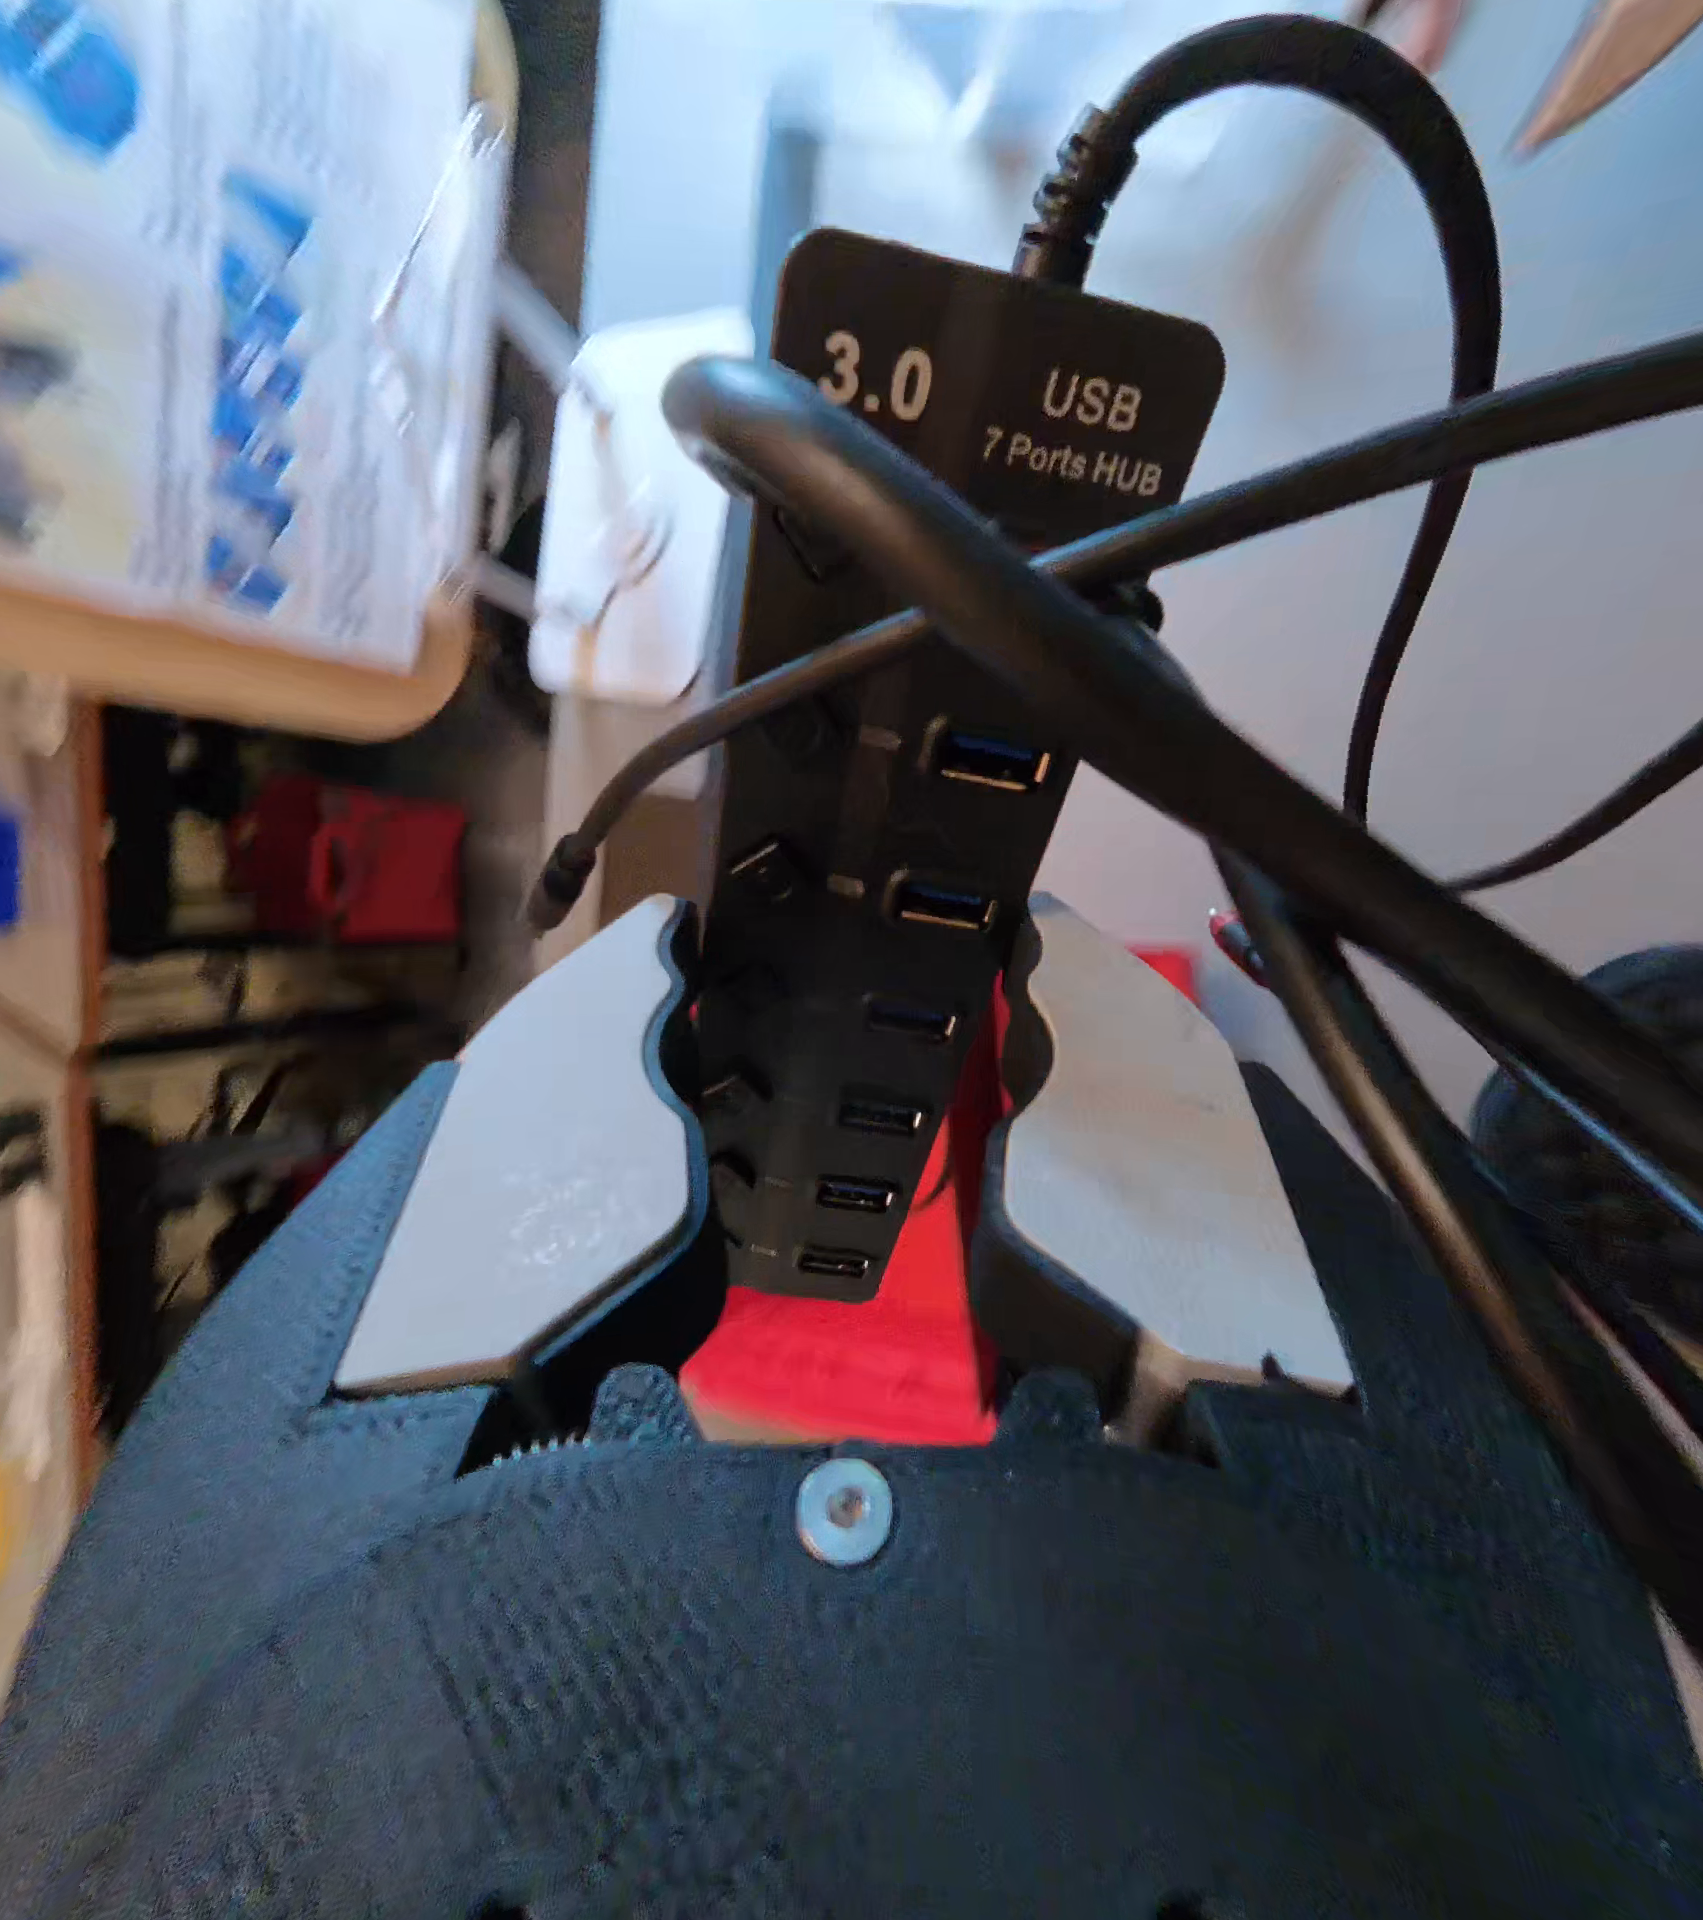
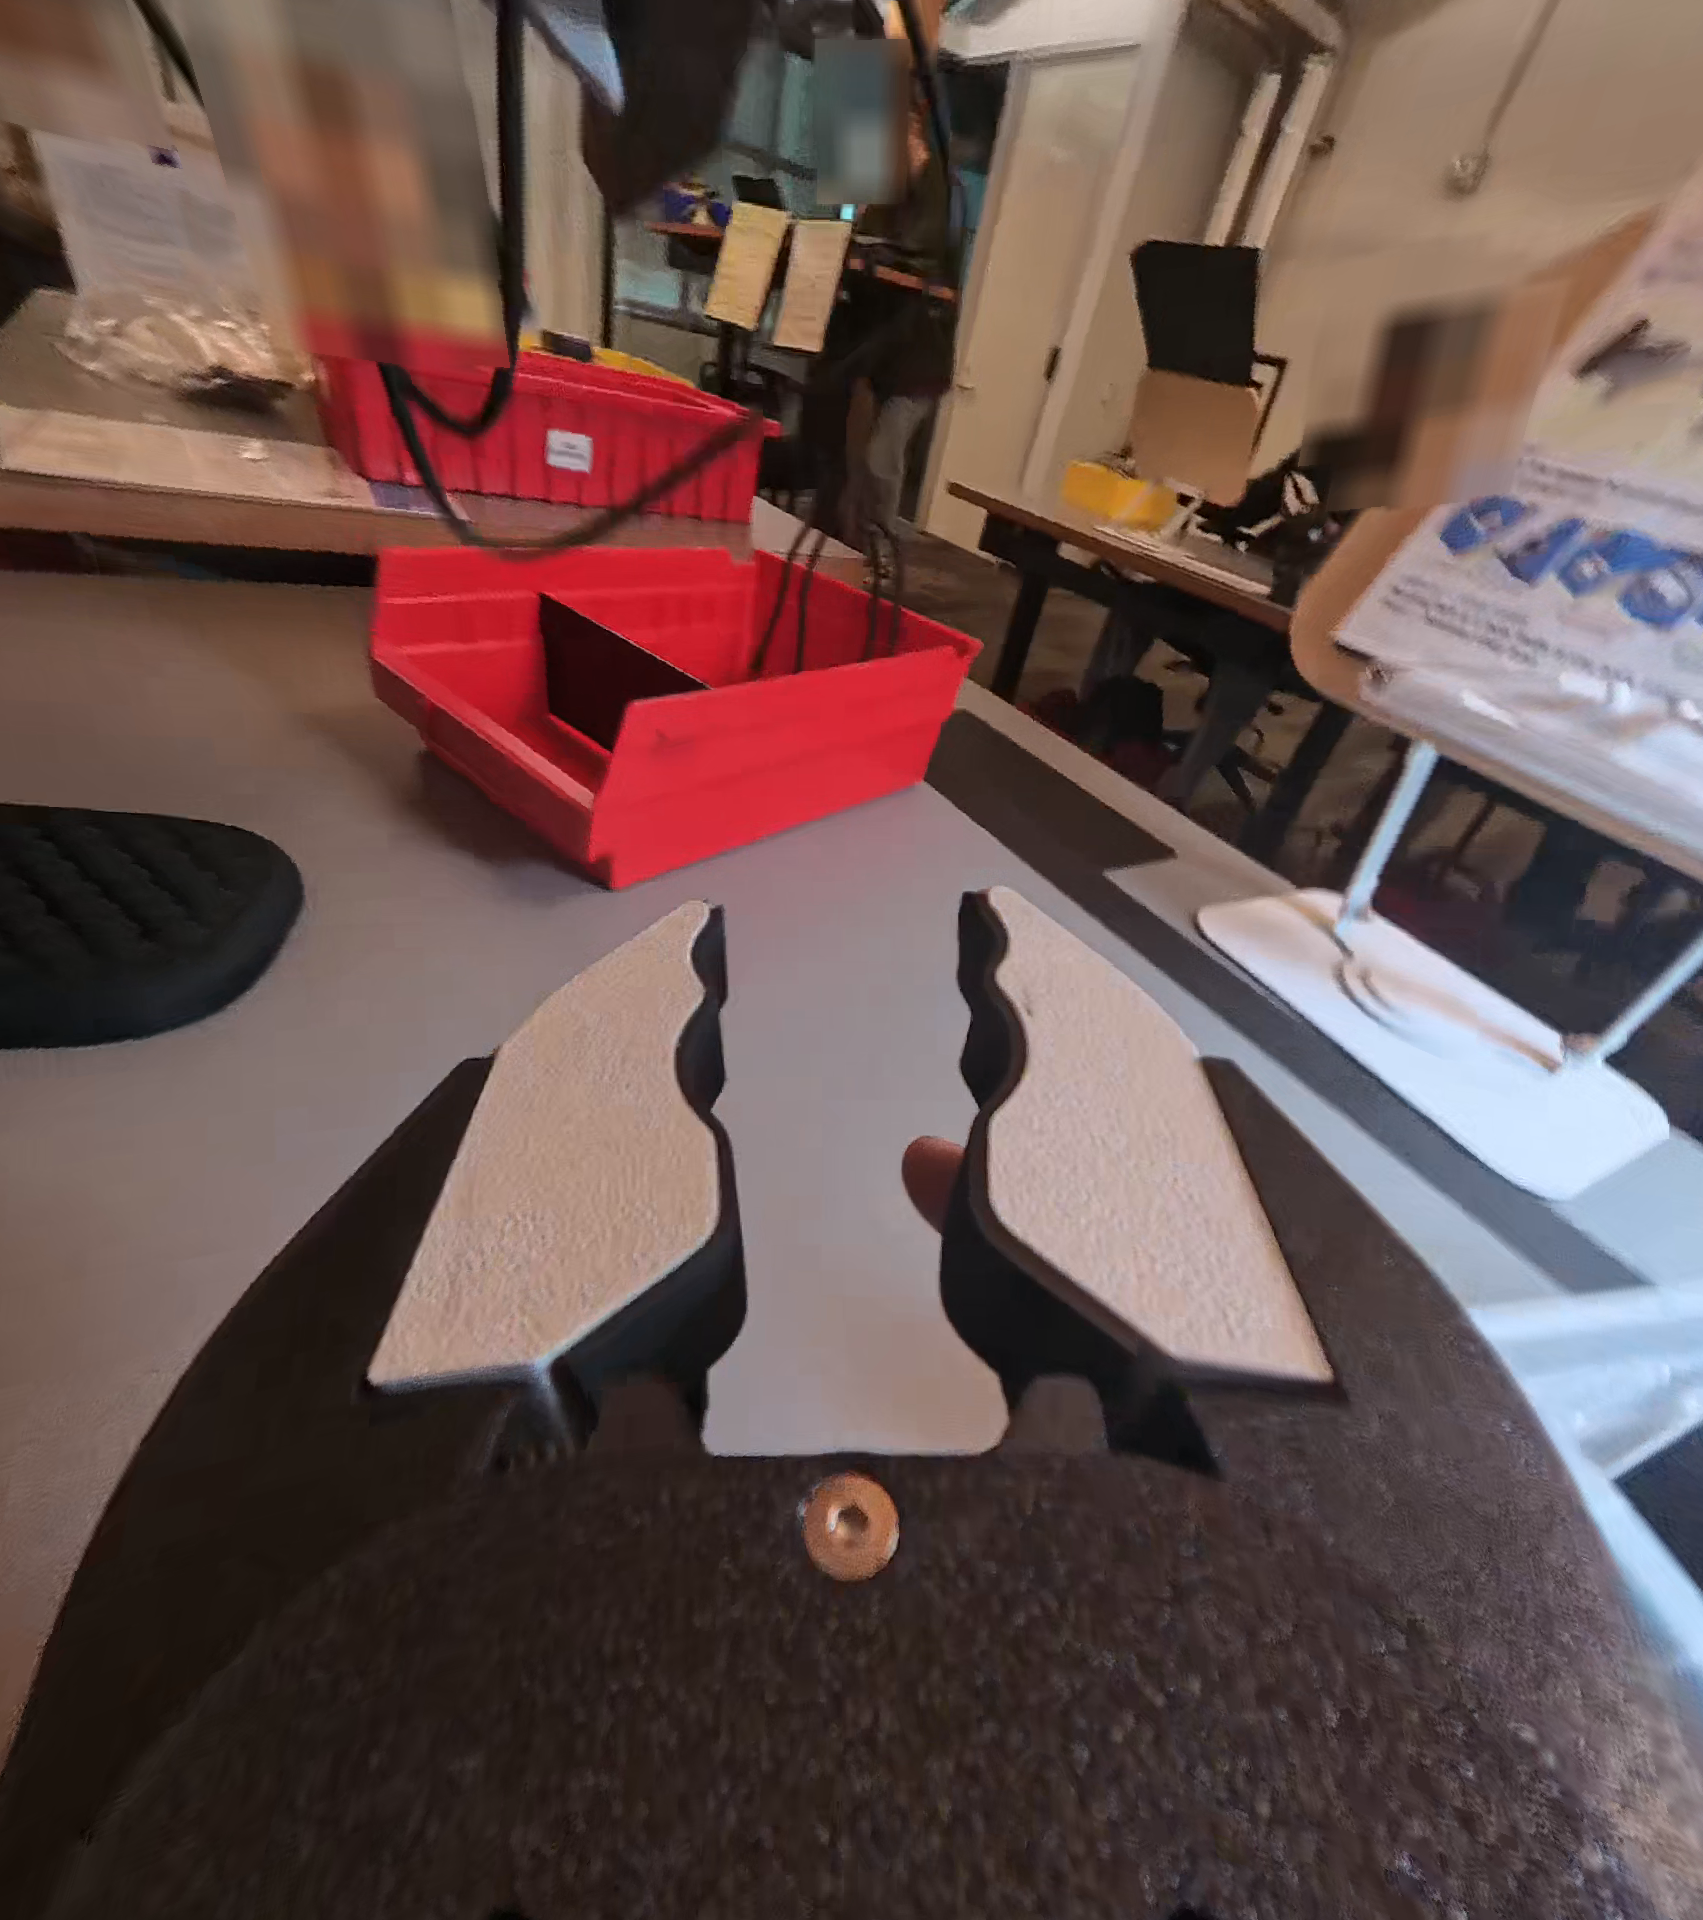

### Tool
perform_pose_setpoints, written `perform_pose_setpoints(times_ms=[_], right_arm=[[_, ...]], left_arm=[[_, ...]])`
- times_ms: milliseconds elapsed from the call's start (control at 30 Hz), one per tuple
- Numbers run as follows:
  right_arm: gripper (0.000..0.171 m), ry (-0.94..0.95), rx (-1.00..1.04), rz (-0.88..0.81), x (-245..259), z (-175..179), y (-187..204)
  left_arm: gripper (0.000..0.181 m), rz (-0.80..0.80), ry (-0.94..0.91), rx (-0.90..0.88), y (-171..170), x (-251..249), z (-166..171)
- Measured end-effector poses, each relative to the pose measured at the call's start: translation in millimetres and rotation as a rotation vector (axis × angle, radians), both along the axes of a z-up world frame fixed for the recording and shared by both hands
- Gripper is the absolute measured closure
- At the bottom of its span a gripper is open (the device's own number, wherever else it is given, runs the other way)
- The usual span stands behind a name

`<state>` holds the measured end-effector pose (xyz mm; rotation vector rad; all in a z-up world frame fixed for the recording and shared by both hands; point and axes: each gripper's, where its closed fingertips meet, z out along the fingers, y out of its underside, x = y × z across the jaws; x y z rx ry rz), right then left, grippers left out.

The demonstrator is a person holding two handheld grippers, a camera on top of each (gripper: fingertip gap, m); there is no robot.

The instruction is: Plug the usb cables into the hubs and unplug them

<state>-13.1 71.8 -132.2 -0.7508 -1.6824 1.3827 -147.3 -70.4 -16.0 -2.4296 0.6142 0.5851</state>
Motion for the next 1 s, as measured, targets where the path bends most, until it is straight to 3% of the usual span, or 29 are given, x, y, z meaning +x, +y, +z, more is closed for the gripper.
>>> perform_pose_setpoints(times_ms=[200, 400, 567, 733, 867, 1000], right_arm=[[0.098, 0.034, 0.039, 0.146, 2, 36, -39], [0.096, 0.057, -0.030, 0.234, 21, 33, -50], [0.096, 0.000, 0.102, 0.198, 19, 5, -51], [0.102, -0.028, 0.069, 0.188, 14, -8, -48], [0.105, -0.045, -0.107, 0.299, 22, -1, -54], [0.118, -0.067, -0.200, 0.358, 26, 3, -53]], left_arm=[[0.124, -0.325, -0.270, 0.117, 72, 117, -45], [0.124, -0.464, -0.588, 0.265, 104, 178, -78], [0.122, -0.418, -0.708, 0.295, 115, 188, -105], [0.124, -0.347, -0.808, 0.410, 121, 186, -114], [0.124, -0.336, -0.884, 0.369, 113, 188, -108], [0.127, -0.344, -0.885, 0.443, 104, 176, -95]])
